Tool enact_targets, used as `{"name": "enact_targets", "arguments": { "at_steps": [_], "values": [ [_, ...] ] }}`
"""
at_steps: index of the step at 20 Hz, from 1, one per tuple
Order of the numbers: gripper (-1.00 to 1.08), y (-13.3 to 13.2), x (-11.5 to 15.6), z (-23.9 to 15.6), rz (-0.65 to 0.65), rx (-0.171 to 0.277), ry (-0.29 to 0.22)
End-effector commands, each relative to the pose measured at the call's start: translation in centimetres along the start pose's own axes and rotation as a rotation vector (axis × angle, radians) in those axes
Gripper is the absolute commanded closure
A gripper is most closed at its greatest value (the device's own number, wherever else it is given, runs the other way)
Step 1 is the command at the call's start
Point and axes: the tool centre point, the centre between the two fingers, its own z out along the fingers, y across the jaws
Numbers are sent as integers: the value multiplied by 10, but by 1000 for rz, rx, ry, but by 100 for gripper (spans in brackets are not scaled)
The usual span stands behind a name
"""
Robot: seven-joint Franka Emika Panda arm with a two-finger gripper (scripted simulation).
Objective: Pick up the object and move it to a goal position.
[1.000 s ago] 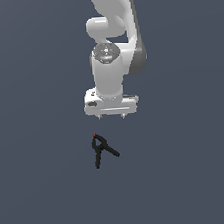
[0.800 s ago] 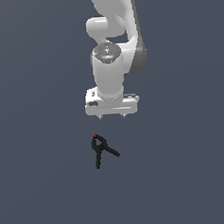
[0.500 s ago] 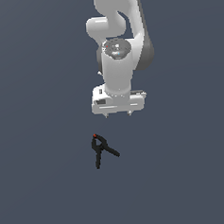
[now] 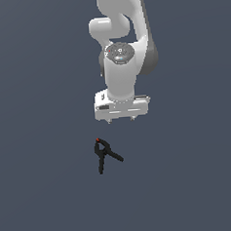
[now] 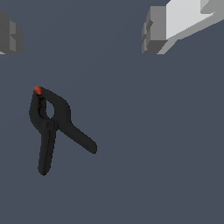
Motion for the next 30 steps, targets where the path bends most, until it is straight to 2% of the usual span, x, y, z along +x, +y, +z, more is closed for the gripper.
{"name": "enact_targets", "arguments": {
  "at_steps": [1,8,18,30],
  "values": [
    [-92,4,4,5,-19,-1,1],
    [-92,24,24,27,-111,-4,10],
    [-92,67,56,76,-296,-11,28],
    [-92,92,69,106,-399,-15,37]
  ]
}}
